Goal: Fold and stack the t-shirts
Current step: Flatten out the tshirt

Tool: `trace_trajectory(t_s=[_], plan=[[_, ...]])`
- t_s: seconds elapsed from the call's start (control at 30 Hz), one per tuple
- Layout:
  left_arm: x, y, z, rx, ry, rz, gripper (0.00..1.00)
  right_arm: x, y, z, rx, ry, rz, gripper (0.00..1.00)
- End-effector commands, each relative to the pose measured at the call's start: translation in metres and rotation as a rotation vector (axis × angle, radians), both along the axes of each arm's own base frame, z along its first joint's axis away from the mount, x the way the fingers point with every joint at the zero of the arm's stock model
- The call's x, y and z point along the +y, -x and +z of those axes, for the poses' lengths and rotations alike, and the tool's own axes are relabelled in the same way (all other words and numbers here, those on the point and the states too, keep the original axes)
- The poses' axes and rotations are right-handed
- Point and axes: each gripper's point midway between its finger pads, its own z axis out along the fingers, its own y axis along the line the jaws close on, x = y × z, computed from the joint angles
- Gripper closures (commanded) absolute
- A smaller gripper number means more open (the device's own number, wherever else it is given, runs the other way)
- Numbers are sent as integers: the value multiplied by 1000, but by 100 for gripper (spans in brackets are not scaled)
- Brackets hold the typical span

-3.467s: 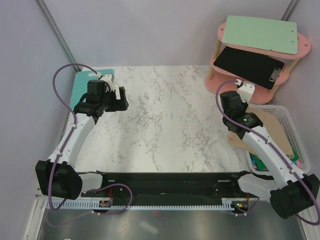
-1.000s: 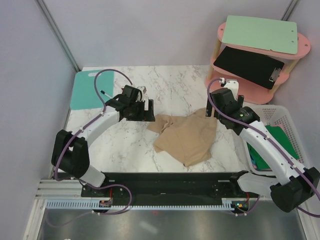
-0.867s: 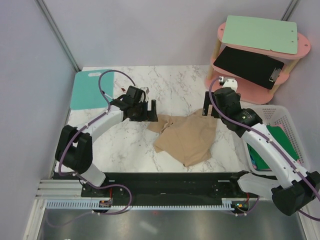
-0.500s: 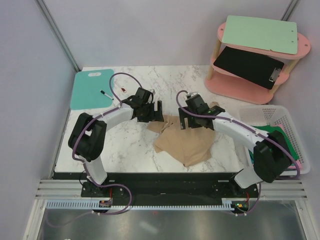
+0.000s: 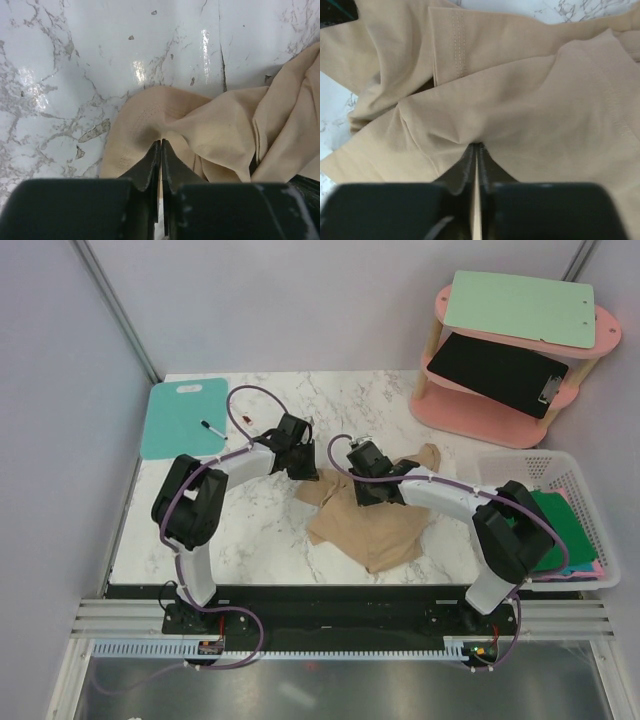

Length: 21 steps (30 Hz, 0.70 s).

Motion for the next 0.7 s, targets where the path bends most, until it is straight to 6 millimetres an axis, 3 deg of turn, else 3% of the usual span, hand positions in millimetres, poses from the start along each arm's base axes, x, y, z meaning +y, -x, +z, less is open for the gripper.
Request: trace_trajectory(t_s=[0.0, 0.1, 0.27, 0.33, 0.43, 0.47, 0.5, 0.53, 0.63, 0.67], plan=[[-5, -13, 13, -56, 15, 14, 98, 0, -8, 3, -46, 1, -25, 100], [12, -13, 14, -75, -22, 56, 98, -12, -9, 17, -101, 15, -54, 100], [44, -17, 39, -138, -33, 136, 98, -35, -10, 56, -211, 32, -109, 100], [52, -15, 43, -149, -37, 147, 98, -37, -9, 62, -220, 35, -105, 100], [48, -10, 52, -155, -6, 116, 97, -24, -5, 62, -200, -19, -52, 82], [45, -10, 55, -158, 11, 108, 92, -15, 0, 57, -169, -50, -17, 69], [43, -9, 55, -153, 24, 104, 84, -8, 1, 55, -167, -71, -1, 63], [38, -7, 56, -148, 43, 89, 58, -4, 2, 49, -149, -74, 11, 52], [35, -7, 56, -144, 62, 85, 29, 14, 9, 38, -109, -94, 65, 42], [35, -7, 54, -139, 62, 83, 27, 19, 11, 36, -101, -99, 77, 38]])
